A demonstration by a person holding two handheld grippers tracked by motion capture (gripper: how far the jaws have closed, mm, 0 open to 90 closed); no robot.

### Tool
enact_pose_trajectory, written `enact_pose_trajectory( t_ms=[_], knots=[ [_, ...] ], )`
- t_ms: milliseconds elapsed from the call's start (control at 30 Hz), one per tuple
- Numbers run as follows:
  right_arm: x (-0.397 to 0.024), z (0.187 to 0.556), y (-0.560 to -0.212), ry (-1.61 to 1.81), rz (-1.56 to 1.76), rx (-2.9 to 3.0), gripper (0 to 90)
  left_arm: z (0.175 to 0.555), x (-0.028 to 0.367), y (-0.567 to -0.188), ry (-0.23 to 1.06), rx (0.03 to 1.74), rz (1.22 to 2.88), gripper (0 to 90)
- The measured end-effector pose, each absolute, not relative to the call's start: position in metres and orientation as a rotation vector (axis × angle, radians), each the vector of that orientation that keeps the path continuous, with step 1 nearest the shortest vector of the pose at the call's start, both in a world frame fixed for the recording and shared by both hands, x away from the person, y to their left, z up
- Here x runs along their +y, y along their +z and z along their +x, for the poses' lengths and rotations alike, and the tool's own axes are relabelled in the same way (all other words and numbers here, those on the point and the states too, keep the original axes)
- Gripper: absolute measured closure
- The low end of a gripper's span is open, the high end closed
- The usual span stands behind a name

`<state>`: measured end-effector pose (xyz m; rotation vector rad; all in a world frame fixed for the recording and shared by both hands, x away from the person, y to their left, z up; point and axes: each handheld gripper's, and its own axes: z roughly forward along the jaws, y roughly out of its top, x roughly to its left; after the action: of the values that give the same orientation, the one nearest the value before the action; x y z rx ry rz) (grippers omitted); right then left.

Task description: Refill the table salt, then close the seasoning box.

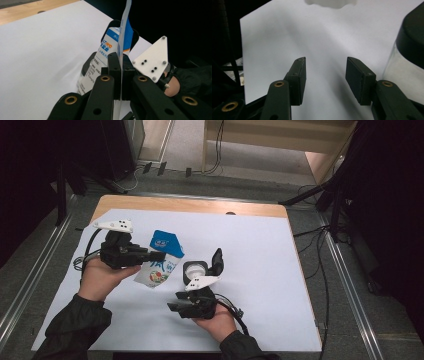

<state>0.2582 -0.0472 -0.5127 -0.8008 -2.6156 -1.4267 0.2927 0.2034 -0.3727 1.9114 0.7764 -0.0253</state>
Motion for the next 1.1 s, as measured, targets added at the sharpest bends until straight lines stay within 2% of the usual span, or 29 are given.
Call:
enact_pose_trajectory(
  t_ms=[467,1100],
  knots=[
    [-0.091,0.26,-0.496,-1.466,-0.848,-2.573,52.1,0.301,0.216,-0.379,0.064,0.858,1.906,90.0],
    [-0.133,0.262,-0.487,-1.483,-0.957,-2.586,49.6,0.341,0.23,-0.402,0.137,0.96,1.87,90.0]
  ],
)
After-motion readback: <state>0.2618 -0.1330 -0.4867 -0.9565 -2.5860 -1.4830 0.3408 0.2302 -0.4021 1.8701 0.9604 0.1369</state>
